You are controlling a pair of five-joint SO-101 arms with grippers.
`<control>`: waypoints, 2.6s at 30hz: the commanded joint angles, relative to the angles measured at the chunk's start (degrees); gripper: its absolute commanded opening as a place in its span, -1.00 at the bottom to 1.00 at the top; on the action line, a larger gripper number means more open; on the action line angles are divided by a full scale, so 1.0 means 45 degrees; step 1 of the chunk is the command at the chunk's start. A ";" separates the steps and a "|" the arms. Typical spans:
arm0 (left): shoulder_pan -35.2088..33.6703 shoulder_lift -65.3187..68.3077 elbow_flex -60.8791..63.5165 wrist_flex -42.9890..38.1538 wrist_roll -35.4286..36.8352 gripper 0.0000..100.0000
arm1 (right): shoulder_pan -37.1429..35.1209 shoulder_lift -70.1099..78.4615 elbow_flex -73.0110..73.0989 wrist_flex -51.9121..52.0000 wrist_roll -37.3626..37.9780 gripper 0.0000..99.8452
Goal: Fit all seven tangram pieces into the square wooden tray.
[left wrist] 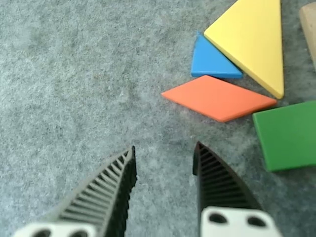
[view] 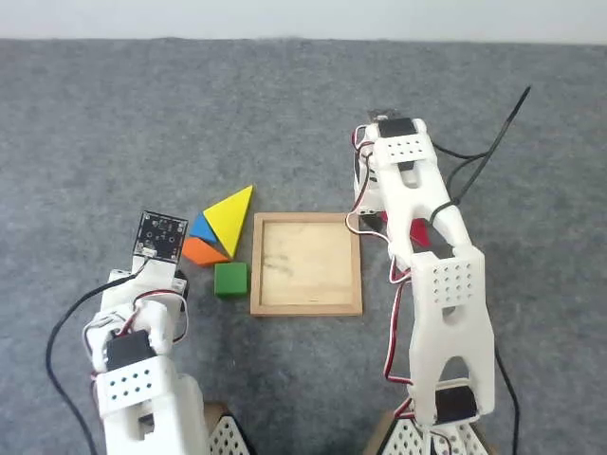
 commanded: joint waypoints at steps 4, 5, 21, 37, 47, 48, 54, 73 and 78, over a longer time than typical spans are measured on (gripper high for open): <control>-0.0020 -0.0293 -0.0127 -0.0332 -0.0098 -0.64 | -0.0010 0.0068 -0.0762 -0.0088 -0.0195 -0.45; -0.0020 -0.0293 -0.0127 -0.0332 -0.0098 -0.64 | 0.0049 0.0068 -0.0762 -0.0088 -0.0195 -0.45; -0.0020 -0.0293 -0.0127 -0.0332 -0.0098 -0.64 | -0.0147 -0.0518 -0.1250 0.0459 -0.3536 -0.14; 0.0020 -0.0293 -0.0127 -0.0352 -0.0078 -0.64 | -0.0557 0.0107 -0.4825 0.1807 -0.4552 -0.14; 0.0332 -0.0293 -0.0127 -0.0332 -0.0078 -0.64 | -0.0127 0.2002 -0.4904 0.1143 -0.4552 -0.14; 0.0332 -0.0293 -0.0127 -0.0332 -0.0078 -0.64 | -0.0029 0.2100 -0.4904 0.1143 -0.4552 -0.14; 0.0313 -0.0293 -0.0127 -0.0313 -0.0078 -0.64 | 0.0166 0.2432 -0.4904 0.1065 -0.4552 -0.15; 0.0313 -0.0293 -0.0127 -0.0313 -0.0098 -0.64 | 0.1104 0.2901 -0.4923 0.0830 -0.1817 -0.61; 0.0313 -0.0293 -0.0127 -0.0313 -0.0098 -0.64 | 0.1123 0.3604 -0.5900 0.0967 -0.1485 -0.57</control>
